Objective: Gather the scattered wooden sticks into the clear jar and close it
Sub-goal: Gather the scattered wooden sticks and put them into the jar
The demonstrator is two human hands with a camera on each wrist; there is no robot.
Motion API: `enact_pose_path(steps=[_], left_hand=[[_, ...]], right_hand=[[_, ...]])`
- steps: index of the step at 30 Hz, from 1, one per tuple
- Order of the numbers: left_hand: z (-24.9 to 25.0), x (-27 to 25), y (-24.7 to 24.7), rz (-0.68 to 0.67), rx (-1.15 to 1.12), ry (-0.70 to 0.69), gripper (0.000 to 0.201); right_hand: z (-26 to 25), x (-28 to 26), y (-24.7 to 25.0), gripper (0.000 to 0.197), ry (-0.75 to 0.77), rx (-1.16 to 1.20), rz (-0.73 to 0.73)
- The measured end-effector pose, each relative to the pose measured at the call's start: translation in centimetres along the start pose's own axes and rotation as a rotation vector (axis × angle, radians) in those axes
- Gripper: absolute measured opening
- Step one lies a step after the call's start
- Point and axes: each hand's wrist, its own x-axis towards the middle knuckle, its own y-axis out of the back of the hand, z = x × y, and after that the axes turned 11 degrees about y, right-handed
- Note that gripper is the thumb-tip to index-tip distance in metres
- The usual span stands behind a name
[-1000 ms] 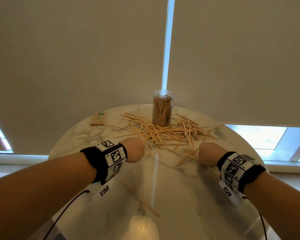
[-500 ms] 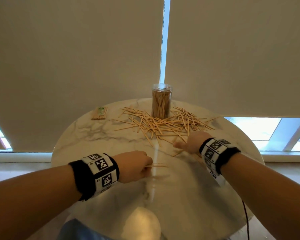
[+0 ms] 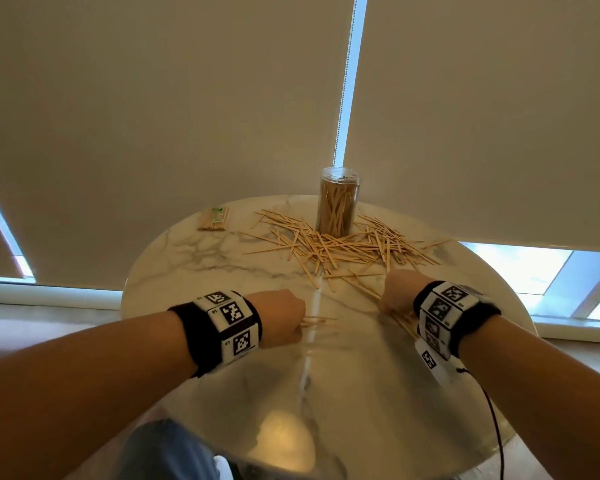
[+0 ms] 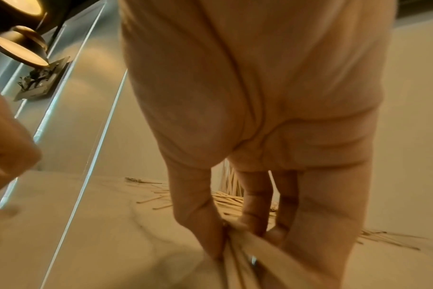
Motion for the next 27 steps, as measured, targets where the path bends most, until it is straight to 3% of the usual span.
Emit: enact_pose_path(steps=[4, 8, 12, 14, 16, 19, 24, 27], left_hand=[[-0.8, 1.3, 1.0, -0.03, -0.208, 0.105, 0.029], [-0.9, 1.9, 1.5, -0.063, -0.495, 0.152, 0.033], [-0.1, 2.7, 1.1, -0.158, -1.242, 0.231, 0.023], [0.2, 3.2, 1.0, -0.176, -1.413, 0.271, 0.014], [0.5, 3.9, 1.1, -0.126, -1.446, 0.296, 0.016], [0.9, 5.4, 0.8, -0.064, -1.417, 0.317, 0.035], [2.6, 6.2, 1.1, -0.068, -1.449, 0.27, 0.083], [3.9, 6.5, 1.6, -0.126, -1.535, 0.223, 0.092]], right_hand=[[0.1, -0.3, -0.9, 0.024, 0.001, -0.025, 0.074], [0.2, -0.3, -1.4, 0.017, 0.007, -0.026, 0.059], [0.9, -0.4, -1.7, 0.01, 0.013, -0.032, 0.023], [1.5, -0.5, -1.5, 0.01, 0.011, -0.004, 0.028], [2.2, -0.7, -1.1, 0.015, 0.006, 0.045, 0.015], [3.4, -0.9, -0.4, 0.02, 0.004, 0.195, 0.033], [2.5, -0.8, 1.4, 0.007, 0.088, 0.767, 0.18], [0.6, -0.6, 2.1, 0.009, 0.208, 0.887, 0.225]])
